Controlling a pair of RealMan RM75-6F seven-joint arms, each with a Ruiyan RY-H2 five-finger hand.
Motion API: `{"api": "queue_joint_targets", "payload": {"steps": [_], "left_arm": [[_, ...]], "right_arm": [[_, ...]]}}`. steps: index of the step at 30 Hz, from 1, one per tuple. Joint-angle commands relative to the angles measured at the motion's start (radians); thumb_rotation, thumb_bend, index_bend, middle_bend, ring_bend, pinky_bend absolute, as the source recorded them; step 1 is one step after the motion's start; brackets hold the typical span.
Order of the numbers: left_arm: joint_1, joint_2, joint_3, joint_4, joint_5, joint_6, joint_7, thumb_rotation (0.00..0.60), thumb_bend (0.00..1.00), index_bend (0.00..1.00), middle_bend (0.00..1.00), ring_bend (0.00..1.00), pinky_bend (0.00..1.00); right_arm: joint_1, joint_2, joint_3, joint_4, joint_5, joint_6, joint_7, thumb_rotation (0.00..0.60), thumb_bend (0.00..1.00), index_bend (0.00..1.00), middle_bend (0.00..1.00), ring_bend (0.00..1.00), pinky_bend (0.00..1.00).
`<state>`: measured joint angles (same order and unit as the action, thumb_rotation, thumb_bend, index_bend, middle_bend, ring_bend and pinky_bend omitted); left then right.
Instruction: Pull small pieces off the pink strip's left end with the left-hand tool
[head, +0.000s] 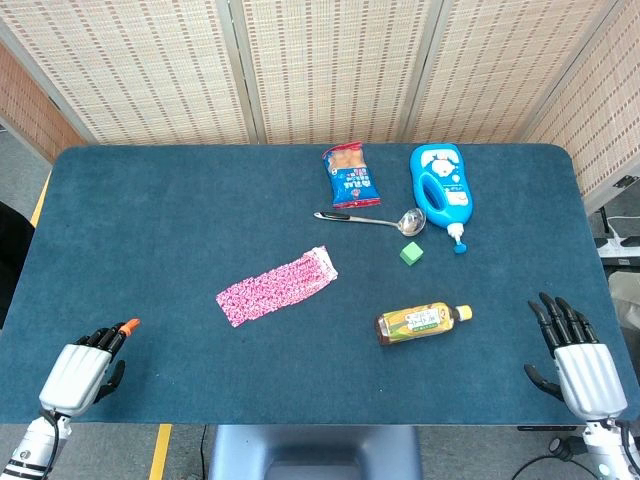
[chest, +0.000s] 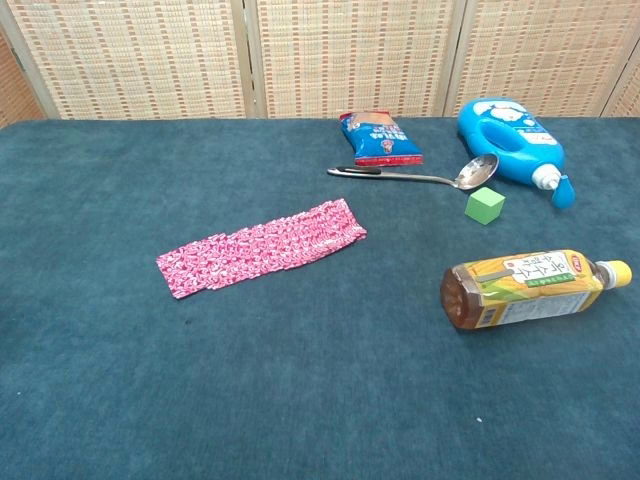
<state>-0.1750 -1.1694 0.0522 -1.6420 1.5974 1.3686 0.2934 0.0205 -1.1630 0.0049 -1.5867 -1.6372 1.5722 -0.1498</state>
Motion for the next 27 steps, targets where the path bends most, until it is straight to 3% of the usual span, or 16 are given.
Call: {"api": "queue_joint_targets", "payload": {"steps": [1, 10, 13, 15, 18, 21, 27], "left_arm": [[-0.001, 0.000, 0.000, 0.001, -0.001, -0.002, 0.000, 0.600, 0.56, 0.11, 0.20, 0.27, 0.51], [-0.011, -0.009, 0.000, 0.009, -0.008, -0.026, 0.014, 0.600, 0.56, 0.05, 0.24, 0.31, 0.51], [-0.018, -0.022, -0.008, 0.012, -0.021, -0.038, 0.026, 0.600, 0.60, 0.00, 0.41, 0.45, 0.55], [-0.026, -0.037, -0.014, 0.011, -0.036, -0.057, 0.048, 0.600, 0.67, 0.00, 0.58, 0.57, 0.60], [-0.052, -0.064, -0.025, 0.005, -0.054, -0.099, 0.093, 0.600, 0.77, 0.00, 0.71, 0.68, 0.64], [-0.086, -0.096, -0.045, 0.001, -0.097, -0.158, 0.141, 0.600, 0.82, 0.00, 0.74, 0.70, 0.65], [-0.180, -0.175, -0.093, 0.009, -0.224, -0.310, 0.256, 0.600, 0.83, 0.00, 0.74, 0.71, 0.65]], "right_arm": [[-0.005, -0.016, 0.015, 0.003, 0.008, 0.022, -0.018, 0.600, 0.11, 0.00, 0.00, 0.00, 0.15], [-0.016, 0.003, -0.002, -0.008, -0.022, 0.039, 0.033, 0.600, 0.11, 0.00, 0.00, 0.00, 0.16], [-0.016, -0.003, 0.014, -0.003, -0.012, 0.054, 0.049, 0.600, 0.11, 0.00, 0.00, 0.00, 0.16], [-0.015, 0.002, 0.016, -0.008, -0.006, 0.051, 0.063, 0.600, 0.11, 0.00, 0.00, 0.00, 0.16], [-0.015, 0.005, 0.014, -0.005, -0.017, 0.055, 0.081, 0.600, 0.11, 0.00, 0.00, 0.00, 0.16], [-0.015, 0.010, 0.010, -0.004, -0.020, 0.053, 0.094, 0.600, 0.11, 0.00, 0.00, 0.00, 0.16], [-0.012, 0.020, 0.010, -0.011, -0.019, 0.046, 0.111, 0.600, 0.11, 0.00, 0.00, 0.00, 0.16]]}}
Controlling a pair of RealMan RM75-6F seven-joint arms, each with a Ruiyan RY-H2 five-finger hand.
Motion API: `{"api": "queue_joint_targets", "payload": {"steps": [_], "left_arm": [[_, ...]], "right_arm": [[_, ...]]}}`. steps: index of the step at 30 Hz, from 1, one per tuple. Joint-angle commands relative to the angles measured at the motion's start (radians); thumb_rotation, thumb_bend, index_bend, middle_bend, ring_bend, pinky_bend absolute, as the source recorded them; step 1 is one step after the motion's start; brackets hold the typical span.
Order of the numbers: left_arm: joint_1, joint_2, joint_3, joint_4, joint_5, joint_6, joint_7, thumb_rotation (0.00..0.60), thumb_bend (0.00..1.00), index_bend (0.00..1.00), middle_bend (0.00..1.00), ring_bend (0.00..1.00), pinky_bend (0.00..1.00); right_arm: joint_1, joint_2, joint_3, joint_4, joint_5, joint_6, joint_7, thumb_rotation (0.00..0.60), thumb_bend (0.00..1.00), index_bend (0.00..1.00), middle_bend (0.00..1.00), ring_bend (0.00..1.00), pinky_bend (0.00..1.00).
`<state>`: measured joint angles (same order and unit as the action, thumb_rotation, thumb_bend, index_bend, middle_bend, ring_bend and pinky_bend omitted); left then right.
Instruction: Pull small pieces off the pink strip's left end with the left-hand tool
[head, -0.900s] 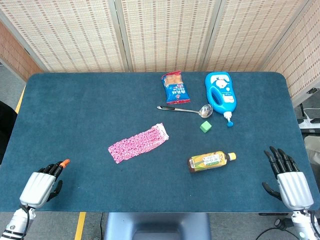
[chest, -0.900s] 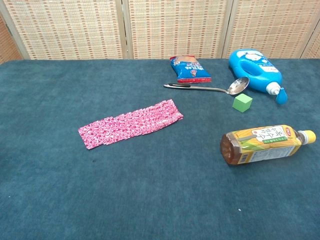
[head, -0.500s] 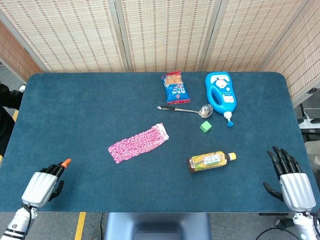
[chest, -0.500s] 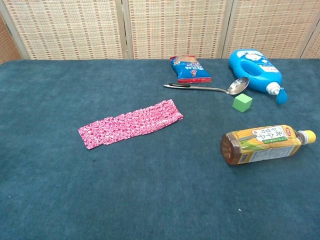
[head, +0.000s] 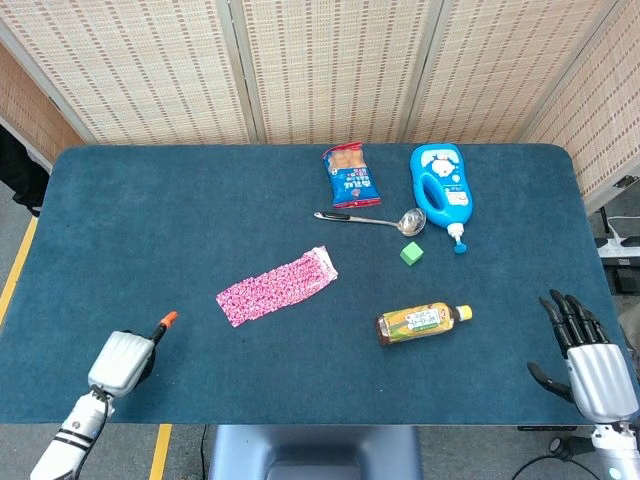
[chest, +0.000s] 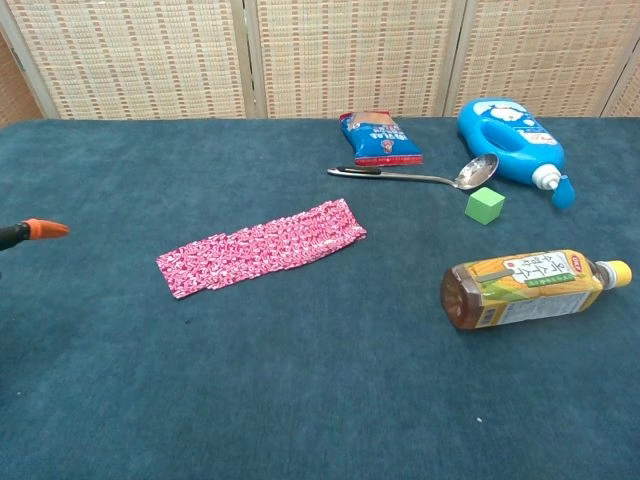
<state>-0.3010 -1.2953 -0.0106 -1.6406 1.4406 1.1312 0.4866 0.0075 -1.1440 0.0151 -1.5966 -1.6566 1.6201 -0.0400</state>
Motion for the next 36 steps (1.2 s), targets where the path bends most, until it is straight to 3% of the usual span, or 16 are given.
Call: {"api": "queue_joint_targets", "payload": {"steps": [1, 6, 16, 36], "left_arm": [[-0.069, -0.063, -0.037, 0.013, -0.087, -0.093, 0.077, 0.600, 0.83, 0.00, 0.74, 0.71, 0.65], [-0.129, -0.134, -0.071, 0.046, -0.184, -0.152, 0.137, 0.600, 0.83, 0.00, 0.74, 0.71, 0.66], [-0.181, -0.199, -0.083, 0.051, -0.285, -0.157, 0.188, 0.600, 0.83, 0.00, 0.74, 0.71, 0.66], [-0.265, -0.288, -0.040, 0.115, -0.408, -0.191, 0.243, 0.600, 0.83, 0.00, 0.74, 0.71, 0.66]], "right_arm": [[0.001, 0.002, -0.001, -0.002, 0.002, -0.005, 0.002, 0.600, 0.11, 0.00, 0.00, 0.00, 0.16], [0.003, 0.011, -0.007, -0.009, 0.003, -0.021, 0.002, 0.600, 0.11, 0.00, 0.00, 0.00, 0.16], [0.008, 0.018, -0.011, -0.020, 0.010, -0.041, -0.002, 0.600, 0.11, 0.00, 0.00, 0.00, 0.16], [0.010, 0.024, -0.012, -0.024, 0.012, -0.050, 0.003, 0.600, 0.11, 0.00, 0.00, 0.00, 0.16]]}}
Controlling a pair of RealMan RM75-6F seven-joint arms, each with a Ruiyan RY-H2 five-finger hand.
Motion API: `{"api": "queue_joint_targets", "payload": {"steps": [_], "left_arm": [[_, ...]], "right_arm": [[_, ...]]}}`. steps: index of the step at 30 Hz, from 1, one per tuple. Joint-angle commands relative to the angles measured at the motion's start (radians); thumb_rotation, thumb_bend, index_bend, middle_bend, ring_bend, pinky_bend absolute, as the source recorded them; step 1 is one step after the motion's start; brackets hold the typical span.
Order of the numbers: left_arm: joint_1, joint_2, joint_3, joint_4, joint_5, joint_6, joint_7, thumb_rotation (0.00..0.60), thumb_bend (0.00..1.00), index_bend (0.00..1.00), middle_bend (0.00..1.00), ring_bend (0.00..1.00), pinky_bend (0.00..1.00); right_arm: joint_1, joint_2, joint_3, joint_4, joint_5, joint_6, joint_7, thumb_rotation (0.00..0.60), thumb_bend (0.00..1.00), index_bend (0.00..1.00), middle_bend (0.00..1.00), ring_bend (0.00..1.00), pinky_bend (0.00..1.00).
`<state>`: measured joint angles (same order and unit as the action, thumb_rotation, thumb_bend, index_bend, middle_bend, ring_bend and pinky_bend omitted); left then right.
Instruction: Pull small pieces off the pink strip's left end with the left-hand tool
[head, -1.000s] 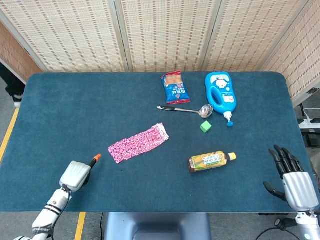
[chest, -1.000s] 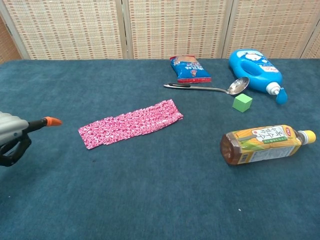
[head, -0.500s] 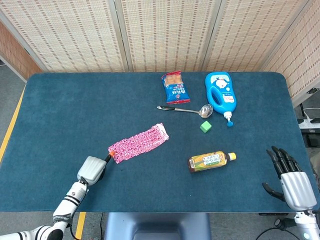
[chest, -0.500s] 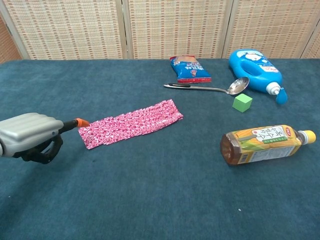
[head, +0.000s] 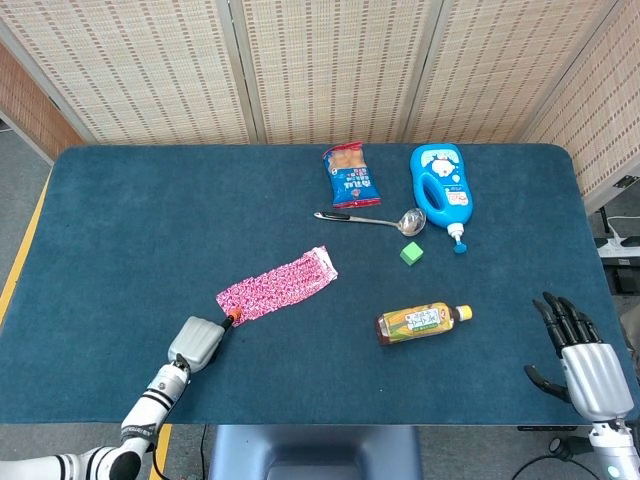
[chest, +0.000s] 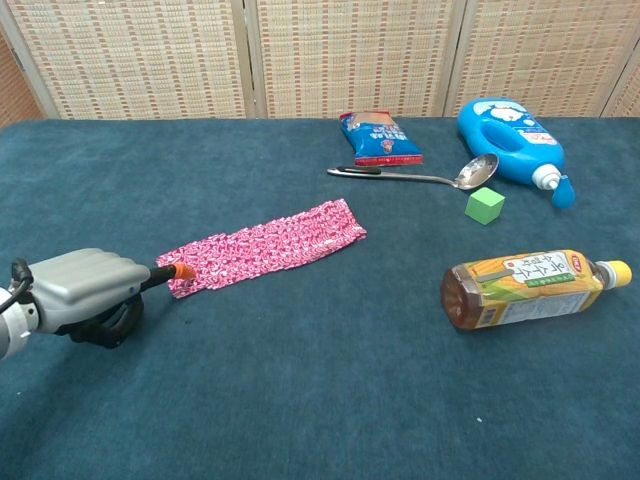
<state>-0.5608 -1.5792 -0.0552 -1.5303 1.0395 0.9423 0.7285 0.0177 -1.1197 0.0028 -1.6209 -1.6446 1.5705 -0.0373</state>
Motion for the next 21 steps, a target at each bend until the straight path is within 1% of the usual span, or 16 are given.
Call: {"api": "queue_joint_targets", "payload": {"steps": [1, 7, 14, 21], "left_arm": [[-0.007, -0.004, 0.007, 0.006, -0.011, -0.003, 0.003, 0.600, 0.83, 0.00, 0.74, 0.71, 0.66], [-0.014, 0.001, 0.022, 0.011, -0.037, 0.004, 0.007, 0.600, 0.83, 0.00, 0.73, 0.71, 0.66], [-0.009, 0.030, 0.045, -0.002, -0.071, 0.035, 0.026, 0.600, 0.83, 0.00, 0.73, 0.71, 0.66], [0.007, 0.075, 0.074, -0.021, -0.106, 0.063, 0.038, 0.600, 0.83, 0.09, 0.74, 0.71, 0.67]], "right_arm": [[0.000, 0.000, 0.001, 0.000, 0.001, 0.000, 0.001, 0.600, 0.11, 0.00, 0.00, 0.00, 0.16], [0.001, 0.001, -0.001, 0.000, 0.000, -0.002, 0.002, 0.600, 0.11, 0.00, 0.00, 0.00, 0.16], [0.001, 0.000, -0.001, 0.000, 0.000, -0.005, 0.000, 0.600, 0.11, 0.00, 0.00, 0.00, 0.16], [0.002, -0.001, -0.003, -0.001, 0.002, -0.011, -0.008, 0.600, 0.11, 0.00, 0.00, 0.00, 0.16]]}}
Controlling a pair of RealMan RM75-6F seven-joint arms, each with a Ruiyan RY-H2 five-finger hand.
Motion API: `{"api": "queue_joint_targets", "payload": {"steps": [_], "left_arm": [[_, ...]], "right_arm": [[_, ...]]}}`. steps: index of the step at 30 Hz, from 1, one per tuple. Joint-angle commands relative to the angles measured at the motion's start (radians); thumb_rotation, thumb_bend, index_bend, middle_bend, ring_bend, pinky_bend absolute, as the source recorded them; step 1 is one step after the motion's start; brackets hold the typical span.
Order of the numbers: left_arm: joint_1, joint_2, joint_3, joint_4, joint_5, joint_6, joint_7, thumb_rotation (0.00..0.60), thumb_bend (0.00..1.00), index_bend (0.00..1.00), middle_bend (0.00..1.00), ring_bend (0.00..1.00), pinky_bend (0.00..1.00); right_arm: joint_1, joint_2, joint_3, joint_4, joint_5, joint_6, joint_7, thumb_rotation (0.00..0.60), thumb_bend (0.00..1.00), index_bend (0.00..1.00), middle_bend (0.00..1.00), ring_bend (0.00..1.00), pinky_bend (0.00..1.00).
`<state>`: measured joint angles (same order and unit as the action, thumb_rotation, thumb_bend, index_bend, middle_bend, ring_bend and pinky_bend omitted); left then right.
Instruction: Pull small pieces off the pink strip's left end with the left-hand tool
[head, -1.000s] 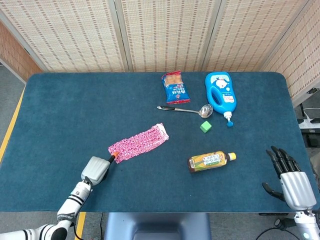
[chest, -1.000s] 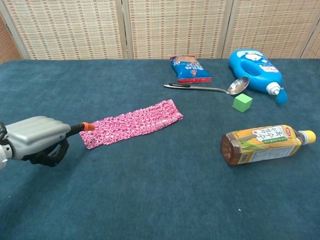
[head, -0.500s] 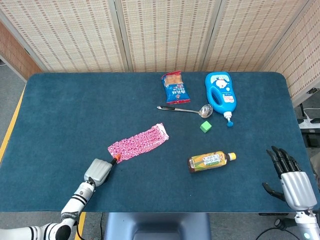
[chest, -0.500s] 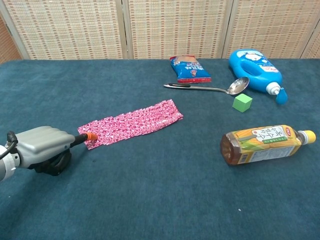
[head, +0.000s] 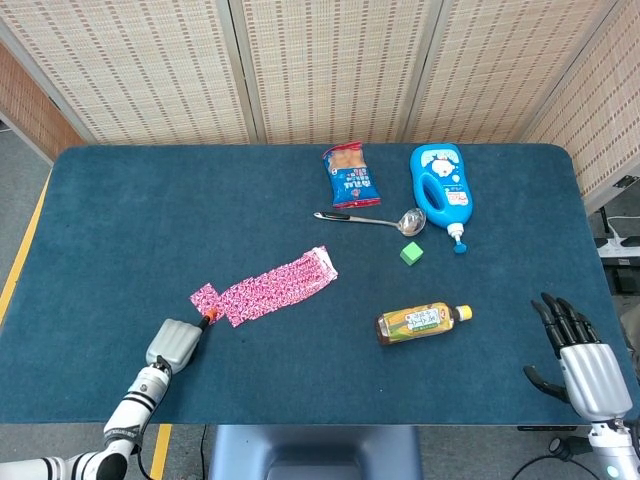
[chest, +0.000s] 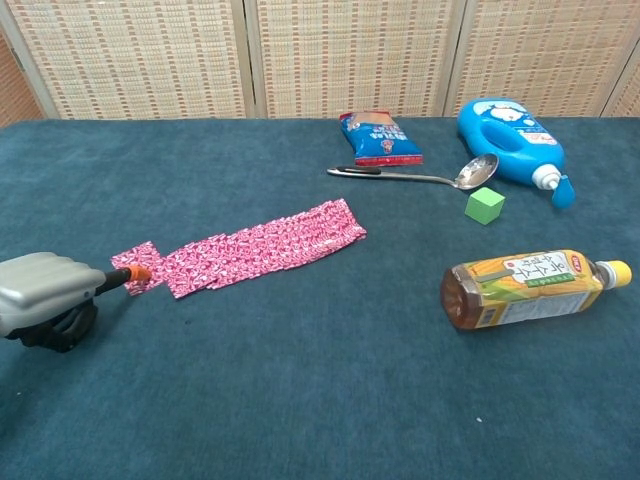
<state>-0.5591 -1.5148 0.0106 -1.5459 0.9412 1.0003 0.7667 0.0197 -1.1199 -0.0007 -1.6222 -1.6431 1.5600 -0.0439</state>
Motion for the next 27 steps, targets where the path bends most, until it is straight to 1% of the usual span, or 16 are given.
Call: {"api": "queue_joint_targets", "payload": {"steps": [1, 9, 12, 14, 17, 19, 20, 21, 23, 25, 27], "left_arm": [[0.009, 0.017, 0.012, -0.007, -0.011, 0.008, -0.001, 0.600, 0.83, 0.10, 0.73, 0.71, 0.67], [0.034, 0.069, 0.044, -0.027, -0.022, 0.039, -0.009, 0.600, 0.83, 0.14, 0.74, 0.72, 0.67], [0.042, 0.085, 0.048, -0.040, -0.038, 0.063, 0.006, 0.600, 0.83, 0.15, 0.74, 0.72, 0.67], [0.047, 0.090, 0.049, -0.051, -0.060, 0.094, 0.039, 0.600, 0.83, 0.15, 0.74, 0.72, 0.67], [0.051, 0.090, 0.043, -0.071, -0.058, 0.124, 0.049, 0.600, 0.83, 0.16, 0.74, 0.72, 0.67], [0.052, 0.090, 0.038, -0.081, -0.026, 0.136, 0.027, 0.600, 0.83, 0.12, 0.74, 0.72, 0.68], [0.053, 0.087, 0.035, -0.083, 0.009, 0.146, 0.009, 0.600, 0.83, 0.10, 0.74, 0.72, 0.68], [0.053, 0.083, 0.034, -0.082, 0.038, 0.153, -0.006, 0.600, 0.83, 0.05, 0.74, 0.72, 0.67], [0.053, 0.068, 0.032, -0.076, 0.105, 0.170, -0.039, 0.600, 0.83, 0.01, 0.73, 0.72, 0.67], [0.049, 0.050, 0.031, -0.067, 0.163, 0.175, -0.064, 0.600, 0.83, 0.00, 0.73, 0.72, 0.67], [0.041, 0.034, 0.030, -0.061, 0.194, 0.168, -0.075, 0.600, 0.83, 0.00, 0.73, 0.72, 0.67]], "right_arm": [[0.000, -0.001, 0.000, 0.000, 0.001, -0.001, -0.003, 0.600, 0.11, 0.00, 0.00, 0.00, 0.16], [0.001, -0.006, -0.001, 0.000, 0.003, -0.006, -0.014, 0.600, 0.11, 0.00, 0.00, 0.00, 0.16], [0.002, -0.006, -0.002, 0.000, 0.004, -0.009, -0.016, 0.600, 0.11, 0.00, 0.00, 0.00, 0.16], [0.002, -0.006, -0.002, -0.001, 0.004, -0.009, -0.017, 0.600, 0.11, 0.00, 0.00, 0.00, 0.16], [0.002, -0.006, -0.001, 0.000, 0.005, -0.009, -0.018, 0.600, 0.11, 0.00, 0.00, 0.00, 0.16], [0.002, -0.006, -0.002, -0.001, 0.006, -0.011, -0.019, 0.600, 0.11, 0.00, 0.00, 0.00, 0.16], [0.002, -0.006, -0.002, -0.002, 0.007, -0.012, -0.020, 0.600, 0.11, 0.00, 0.00, 0.00, 0.16], [0.002, -0.006, -0.002, -0.002, 0.007, -0.012, -0.020, 0.600, 0.11, 0.00, 0.00, 0.00, 0.16], [0.002, -0.004, -0.002, -0.004, 0.007, -0.012, -0.018, 0.600, 0.11, 0.00, 0.00, 0.00, 0.16], [0.002, -0.003, -0.001, -0.004, 0.007, -0.011, -0.014, 0.600, 0.11, 0.00, 0.00, 0.00, 0.16], [0.002, -0.001, -0.001, -0.005, 0.007, -0.010, -0.011, 0.600, 0.11, 0.00, 0.00, 0.00, 0.16]]}}
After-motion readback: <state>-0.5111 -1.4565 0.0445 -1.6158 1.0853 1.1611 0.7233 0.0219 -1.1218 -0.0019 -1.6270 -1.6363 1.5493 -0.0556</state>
